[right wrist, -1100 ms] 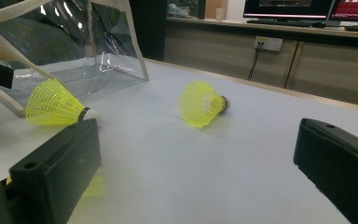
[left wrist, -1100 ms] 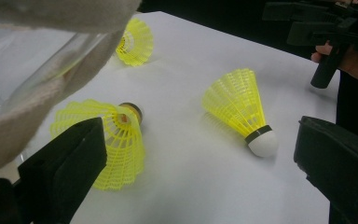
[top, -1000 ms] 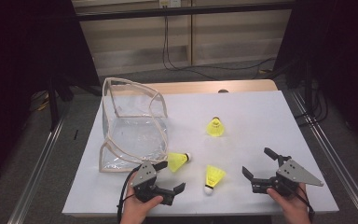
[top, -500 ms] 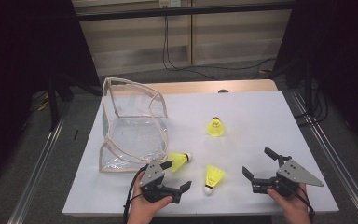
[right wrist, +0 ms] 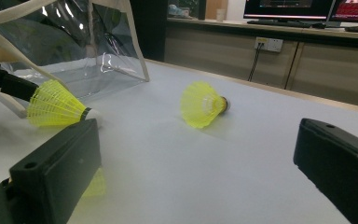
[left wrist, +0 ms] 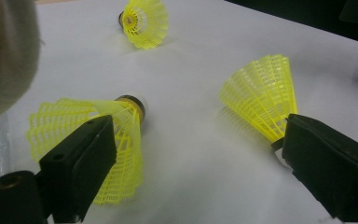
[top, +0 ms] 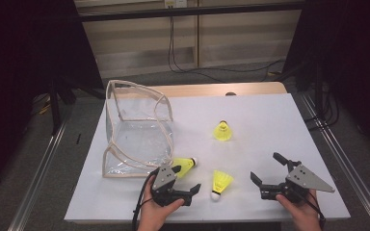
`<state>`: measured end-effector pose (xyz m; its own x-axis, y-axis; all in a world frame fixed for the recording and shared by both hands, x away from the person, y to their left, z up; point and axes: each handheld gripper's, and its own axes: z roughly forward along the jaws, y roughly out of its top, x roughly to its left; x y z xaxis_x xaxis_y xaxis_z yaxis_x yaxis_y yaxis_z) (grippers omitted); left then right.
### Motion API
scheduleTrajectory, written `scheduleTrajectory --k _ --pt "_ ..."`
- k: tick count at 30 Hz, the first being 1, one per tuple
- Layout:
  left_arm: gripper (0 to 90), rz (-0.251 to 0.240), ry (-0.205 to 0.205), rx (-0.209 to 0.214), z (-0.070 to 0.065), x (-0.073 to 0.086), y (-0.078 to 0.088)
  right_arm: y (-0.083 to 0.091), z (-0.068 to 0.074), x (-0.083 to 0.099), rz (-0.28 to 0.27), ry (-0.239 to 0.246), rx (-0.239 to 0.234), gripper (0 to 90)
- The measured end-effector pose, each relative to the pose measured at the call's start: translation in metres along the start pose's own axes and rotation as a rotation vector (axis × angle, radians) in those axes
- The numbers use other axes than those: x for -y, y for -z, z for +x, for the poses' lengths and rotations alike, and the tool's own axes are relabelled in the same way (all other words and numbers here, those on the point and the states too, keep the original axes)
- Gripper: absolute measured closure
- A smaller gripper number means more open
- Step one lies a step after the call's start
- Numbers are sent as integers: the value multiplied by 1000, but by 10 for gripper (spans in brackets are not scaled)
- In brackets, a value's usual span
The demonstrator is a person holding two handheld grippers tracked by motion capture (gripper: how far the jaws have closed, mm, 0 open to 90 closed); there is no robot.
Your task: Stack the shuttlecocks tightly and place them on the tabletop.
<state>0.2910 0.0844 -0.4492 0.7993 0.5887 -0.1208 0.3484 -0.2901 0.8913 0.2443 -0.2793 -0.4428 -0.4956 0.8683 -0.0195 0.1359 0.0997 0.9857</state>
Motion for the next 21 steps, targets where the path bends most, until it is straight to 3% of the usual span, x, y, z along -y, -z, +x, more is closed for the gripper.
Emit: scheduleTrajectory --k 7,11,12,14,20,21 --pt "166 14 -8 -38 -1 -1 -6 0 0 0 -1 -1 -2 1" --pt "263 13 -4 -56 -2 -1 -7 0 -1 0 0 -3 -2 2" --pt "338 19 -3 -76 -3 -1 -7 0 -1 0 -1 -2 -2 2" --pt "360 28 -11 -92 -3 -1 -7 0 0 0 -2 -3 -3 2" --pt "629 74 -40 -149 -7 -2 -12 0 0 0 -4 0 -5 3" --pt "733 72 -34 -153 -8 -3 -12 0 0 0 -4 -4 -7 3"
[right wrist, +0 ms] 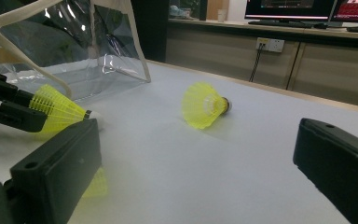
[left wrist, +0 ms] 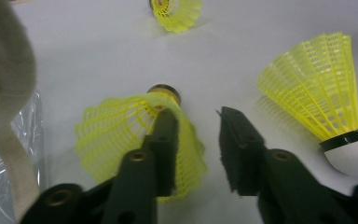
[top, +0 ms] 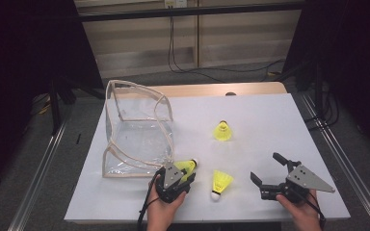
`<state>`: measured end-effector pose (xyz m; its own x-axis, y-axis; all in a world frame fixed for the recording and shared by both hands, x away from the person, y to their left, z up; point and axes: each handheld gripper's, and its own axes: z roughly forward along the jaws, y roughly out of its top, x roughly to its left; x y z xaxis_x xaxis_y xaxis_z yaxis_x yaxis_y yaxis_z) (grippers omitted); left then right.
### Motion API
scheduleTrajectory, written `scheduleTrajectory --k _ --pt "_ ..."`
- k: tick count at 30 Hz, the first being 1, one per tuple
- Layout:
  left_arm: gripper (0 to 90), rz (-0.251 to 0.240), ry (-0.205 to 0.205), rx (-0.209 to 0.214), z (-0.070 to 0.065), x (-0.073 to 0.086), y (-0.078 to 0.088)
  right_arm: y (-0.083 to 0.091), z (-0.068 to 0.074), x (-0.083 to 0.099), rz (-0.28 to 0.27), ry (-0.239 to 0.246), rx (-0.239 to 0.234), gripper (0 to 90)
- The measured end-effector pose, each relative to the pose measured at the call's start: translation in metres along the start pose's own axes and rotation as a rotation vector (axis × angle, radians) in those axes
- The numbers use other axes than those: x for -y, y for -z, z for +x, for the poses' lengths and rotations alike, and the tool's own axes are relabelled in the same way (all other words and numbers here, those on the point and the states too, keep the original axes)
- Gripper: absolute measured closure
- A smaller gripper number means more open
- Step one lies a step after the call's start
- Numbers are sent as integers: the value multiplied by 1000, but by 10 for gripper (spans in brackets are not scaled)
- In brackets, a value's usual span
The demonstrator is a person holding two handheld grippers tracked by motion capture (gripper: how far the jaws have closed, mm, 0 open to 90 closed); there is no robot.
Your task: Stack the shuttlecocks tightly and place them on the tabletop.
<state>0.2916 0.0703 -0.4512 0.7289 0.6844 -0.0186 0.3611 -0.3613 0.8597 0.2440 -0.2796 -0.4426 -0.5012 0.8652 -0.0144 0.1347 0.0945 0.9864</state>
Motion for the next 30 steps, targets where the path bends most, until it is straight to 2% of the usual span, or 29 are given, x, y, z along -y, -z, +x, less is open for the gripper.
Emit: scheduleTrajectory --k 3,5,10,12,16,19,21,25,27,30 --pt "849 -2 13 14 0 0 0 0 -1 0 2 -1 -1 3" --pt "868 -12 36 33 -2 0 1 0 -1 0 1 -1 1 3" --pt "881 -12 44 59 -3 -1 0 1 -1 0 2 -1 1 4" --pt "810 -9 47 45 -4 -1 -2 0 -1 0 1 -1 0 4" --pt "761 -17 61 21 -4 -3 -4 1 -1 0 2 -2 1 4" --pt "841 -4 60 15 -4 -5 -4 1 -1 0 1 -2 2 4" --pt "885 -13 70 13 -5 -5 -4 1 -1 1 -3 -2 3 5" --pt "895 -39 81 13 -6 -9 -1 2 -2 0 -6 -5 6 4" --pt "897 -53 72 3 -8 -14 1 2 -2 1 -5 -6 8 5" --pt "898 -72 81 3 -10 -22 5 3 -2 1 -4 -7 8 5"
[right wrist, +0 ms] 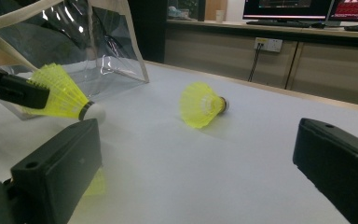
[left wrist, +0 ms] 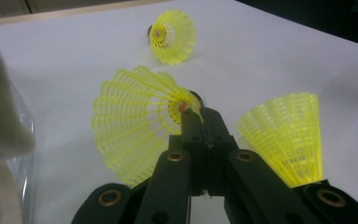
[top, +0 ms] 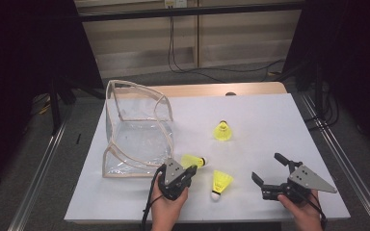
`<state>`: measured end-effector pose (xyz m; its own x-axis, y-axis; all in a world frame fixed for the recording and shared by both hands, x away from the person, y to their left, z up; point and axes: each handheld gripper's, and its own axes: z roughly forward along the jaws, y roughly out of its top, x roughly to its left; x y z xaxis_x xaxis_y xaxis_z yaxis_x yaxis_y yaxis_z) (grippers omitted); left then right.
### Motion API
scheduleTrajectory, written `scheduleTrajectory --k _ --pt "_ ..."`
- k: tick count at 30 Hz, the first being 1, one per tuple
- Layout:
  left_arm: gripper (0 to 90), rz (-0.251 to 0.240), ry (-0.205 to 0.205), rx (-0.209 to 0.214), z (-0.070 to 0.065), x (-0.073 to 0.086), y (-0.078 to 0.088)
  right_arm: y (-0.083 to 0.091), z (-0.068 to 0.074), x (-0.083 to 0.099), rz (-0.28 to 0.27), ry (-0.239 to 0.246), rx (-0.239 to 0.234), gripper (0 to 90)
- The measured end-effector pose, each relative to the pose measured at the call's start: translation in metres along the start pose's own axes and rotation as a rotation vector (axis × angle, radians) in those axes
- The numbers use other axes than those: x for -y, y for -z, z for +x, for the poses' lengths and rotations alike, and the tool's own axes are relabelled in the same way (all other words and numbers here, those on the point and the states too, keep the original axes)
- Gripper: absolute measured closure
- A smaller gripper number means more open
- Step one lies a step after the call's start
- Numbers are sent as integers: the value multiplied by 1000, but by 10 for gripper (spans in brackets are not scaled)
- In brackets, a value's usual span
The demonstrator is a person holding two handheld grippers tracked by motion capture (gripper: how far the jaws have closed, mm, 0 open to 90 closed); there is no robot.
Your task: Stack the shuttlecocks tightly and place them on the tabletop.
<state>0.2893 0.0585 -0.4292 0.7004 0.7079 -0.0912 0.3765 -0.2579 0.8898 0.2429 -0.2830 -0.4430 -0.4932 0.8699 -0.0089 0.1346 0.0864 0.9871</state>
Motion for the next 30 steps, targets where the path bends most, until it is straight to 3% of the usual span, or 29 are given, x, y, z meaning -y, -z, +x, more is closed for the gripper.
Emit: scheduleTrajectory --k 11,20,30 --pt "898 -54 19 14 -3 -31 1 0 -1 0 -3 8 -1 5" --pt "899 -73 45 13 -3 -54 -12 -1 0 -1 -2 10 1 5" --pt "899 -66 75 -1 -1 -65 -30 0 -1 -1 -7 7 1 5"
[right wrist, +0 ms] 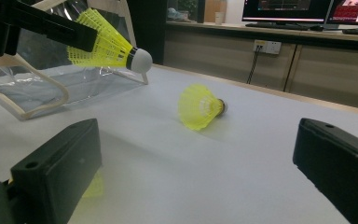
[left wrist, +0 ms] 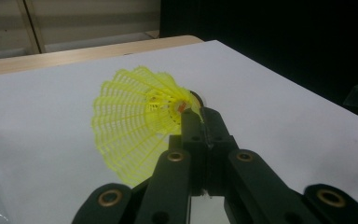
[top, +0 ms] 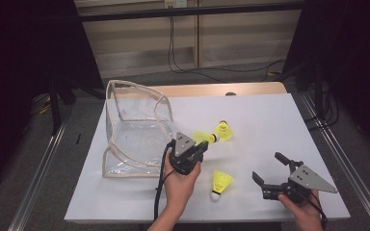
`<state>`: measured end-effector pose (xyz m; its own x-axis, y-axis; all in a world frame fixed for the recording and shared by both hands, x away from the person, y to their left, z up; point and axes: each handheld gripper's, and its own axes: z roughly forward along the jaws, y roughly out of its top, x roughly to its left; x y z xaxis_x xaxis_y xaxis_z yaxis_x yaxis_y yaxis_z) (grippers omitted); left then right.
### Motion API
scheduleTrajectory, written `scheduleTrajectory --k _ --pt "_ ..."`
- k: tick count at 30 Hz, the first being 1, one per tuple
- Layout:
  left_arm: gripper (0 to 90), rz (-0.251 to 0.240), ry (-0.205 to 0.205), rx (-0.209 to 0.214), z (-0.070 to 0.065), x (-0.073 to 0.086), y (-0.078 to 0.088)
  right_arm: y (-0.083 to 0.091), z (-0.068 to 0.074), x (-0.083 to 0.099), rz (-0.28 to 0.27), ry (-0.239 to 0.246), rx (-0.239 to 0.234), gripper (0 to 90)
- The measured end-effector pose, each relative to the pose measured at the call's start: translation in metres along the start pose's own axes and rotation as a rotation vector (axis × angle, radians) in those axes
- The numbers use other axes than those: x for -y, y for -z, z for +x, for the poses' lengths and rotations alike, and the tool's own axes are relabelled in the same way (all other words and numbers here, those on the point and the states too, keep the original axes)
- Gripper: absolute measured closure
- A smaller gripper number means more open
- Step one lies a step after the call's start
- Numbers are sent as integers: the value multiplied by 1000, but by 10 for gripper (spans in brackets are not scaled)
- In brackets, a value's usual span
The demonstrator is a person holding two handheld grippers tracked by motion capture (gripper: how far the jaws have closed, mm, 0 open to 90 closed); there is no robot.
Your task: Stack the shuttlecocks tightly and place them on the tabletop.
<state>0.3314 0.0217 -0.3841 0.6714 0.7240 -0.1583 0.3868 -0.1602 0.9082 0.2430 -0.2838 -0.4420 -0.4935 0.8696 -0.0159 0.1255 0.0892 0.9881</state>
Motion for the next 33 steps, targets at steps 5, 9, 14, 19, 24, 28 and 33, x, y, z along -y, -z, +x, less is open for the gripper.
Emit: scheduleTrajectory --k 5,9,14,19,24,28,33 --pt "897 7 12 -18 4 -2 -8 0 0 0 0 1 -1 5" --pt "896 16 10 -30 5 -2 -13 0 0 0 1 2 -1 4" --pt "896 16 13 -41 4 -3 -18 0 0 0 -1 3 1 5" --pt "896 21 10 -60 5 -2 -24 0 0 0 -1 3 1 5" --pt "896 29 3 -70 4 -1 -28 0 0 0 -2 3 2 5" --pt "894 25 11 -74 4 1 -32 0 0 0 -3 4 -2 5" --pt "893 33 13 -83 5 2 -34 0 0 0 -2 2 1 4"
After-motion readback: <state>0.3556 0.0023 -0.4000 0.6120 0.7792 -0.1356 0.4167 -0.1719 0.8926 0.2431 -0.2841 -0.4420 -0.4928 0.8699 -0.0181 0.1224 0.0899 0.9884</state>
